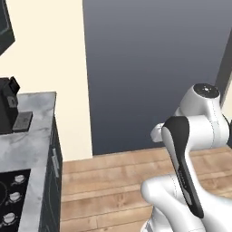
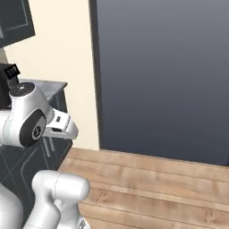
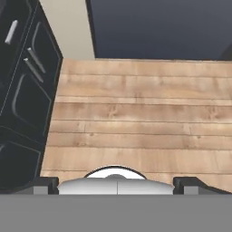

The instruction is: Four empty soda cans are scattered around the kitchen. Gather all the cans and cluster them next to the stove for recycling.

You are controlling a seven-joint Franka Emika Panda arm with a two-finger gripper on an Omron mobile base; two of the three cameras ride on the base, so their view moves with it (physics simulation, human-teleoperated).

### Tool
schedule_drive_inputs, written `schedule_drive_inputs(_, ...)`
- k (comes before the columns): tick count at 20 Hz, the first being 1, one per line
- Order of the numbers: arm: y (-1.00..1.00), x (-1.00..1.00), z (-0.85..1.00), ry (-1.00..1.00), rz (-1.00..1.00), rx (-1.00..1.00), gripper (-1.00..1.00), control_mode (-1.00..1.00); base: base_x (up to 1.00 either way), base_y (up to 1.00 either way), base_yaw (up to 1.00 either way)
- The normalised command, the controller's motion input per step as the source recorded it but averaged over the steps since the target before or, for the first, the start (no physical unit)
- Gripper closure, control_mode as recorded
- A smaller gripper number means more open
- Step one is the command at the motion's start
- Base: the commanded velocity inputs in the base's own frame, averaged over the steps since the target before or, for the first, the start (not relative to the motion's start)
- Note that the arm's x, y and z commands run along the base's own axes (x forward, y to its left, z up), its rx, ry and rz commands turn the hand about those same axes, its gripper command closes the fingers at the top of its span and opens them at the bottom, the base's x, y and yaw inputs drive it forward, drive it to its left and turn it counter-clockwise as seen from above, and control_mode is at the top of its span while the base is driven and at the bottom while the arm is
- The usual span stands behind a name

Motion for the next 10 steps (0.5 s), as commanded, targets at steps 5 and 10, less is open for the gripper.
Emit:
schedule_drive_inputs(5, 0.00, 0.00, 0.00, 0.00, 0.00, 0.00, -1.00, 1.00, 0.00, -0.18, -0.41)
schedule_drive_inputs(10, 0.00, 0.00, 0.00, 0.00, 0.00, 0.00, -1.00, 1.00, -0.15, -0.44, -0.29)
